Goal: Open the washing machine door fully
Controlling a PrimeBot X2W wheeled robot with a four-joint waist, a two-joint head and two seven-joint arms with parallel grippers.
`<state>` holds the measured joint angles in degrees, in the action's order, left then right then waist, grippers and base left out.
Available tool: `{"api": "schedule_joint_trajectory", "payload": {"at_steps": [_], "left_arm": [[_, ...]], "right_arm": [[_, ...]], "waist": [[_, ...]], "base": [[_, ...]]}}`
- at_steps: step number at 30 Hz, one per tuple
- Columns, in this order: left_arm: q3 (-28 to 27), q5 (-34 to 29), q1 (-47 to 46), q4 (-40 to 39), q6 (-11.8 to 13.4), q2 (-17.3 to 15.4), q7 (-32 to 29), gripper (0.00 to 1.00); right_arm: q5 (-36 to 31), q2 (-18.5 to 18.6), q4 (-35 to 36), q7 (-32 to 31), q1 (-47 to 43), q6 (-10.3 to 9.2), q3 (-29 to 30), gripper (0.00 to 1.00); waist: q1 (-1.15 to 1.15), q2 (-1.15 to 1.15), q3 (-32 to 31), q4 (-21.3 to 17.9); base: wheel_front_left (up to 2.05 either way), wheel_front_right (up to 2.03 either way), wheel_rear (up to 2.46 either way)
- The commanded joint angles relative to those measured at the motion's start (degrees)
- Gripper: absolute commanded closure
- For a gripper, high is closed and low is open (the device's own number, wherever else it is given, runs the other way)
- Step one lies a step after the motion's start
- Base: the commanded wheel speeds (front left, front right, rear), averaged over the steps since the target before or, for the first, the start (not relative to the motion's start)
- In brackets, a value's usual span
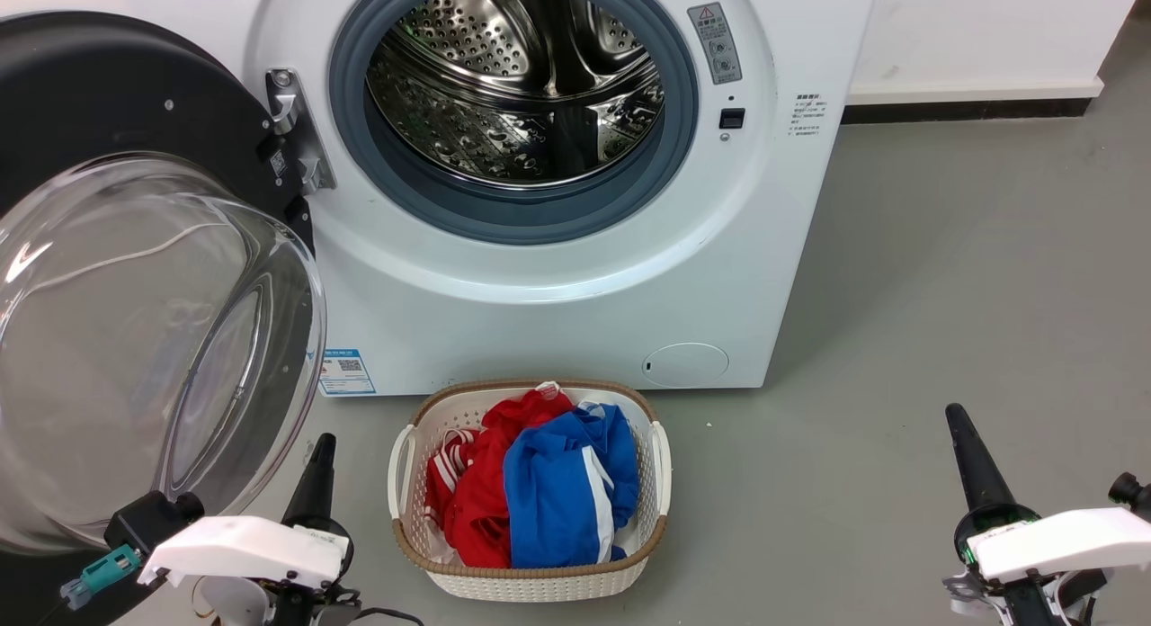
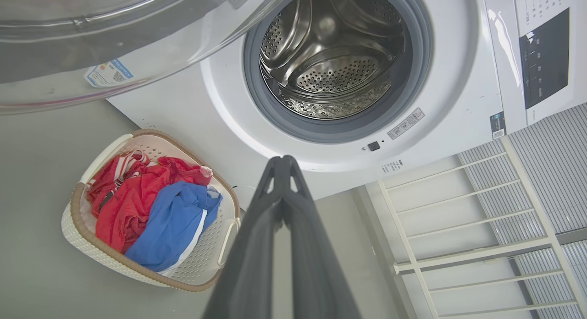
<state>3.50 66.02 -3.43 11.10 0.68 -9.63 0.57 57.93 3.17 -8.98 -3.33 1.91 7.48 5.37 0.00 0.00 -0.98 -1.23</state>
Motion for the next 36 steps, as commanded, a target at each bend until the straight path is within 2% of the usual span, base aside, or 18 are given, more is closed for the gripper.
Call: {"api": "schedule_joint_trajectory", "payload": {"at_steps": [1, 36], "left_arm": [[-0.7, 1.4, -1.4, -0.3, -0.6, 0.2, -0.4, 1.00], [-6.1, 16.3, -2.5, 1.6, -5.2, 3.9, -4.2, 1.00]], "right_arm": [[1.9, 0.0, 0.2, -0.2, 1.4, 0.02, 0.2, 1.00], [21.0, -0.2, -2.9, -2.1, 3.4, 0.02, 0.8, 1.00]], "waist": [[0.00, 0.00, 0.0, 0.0], [0.00, 0.00, 0.6, 0.6]], "base": [[0.00, 0.00, 0.00], [0.00, 0.00, 0.00]]}}
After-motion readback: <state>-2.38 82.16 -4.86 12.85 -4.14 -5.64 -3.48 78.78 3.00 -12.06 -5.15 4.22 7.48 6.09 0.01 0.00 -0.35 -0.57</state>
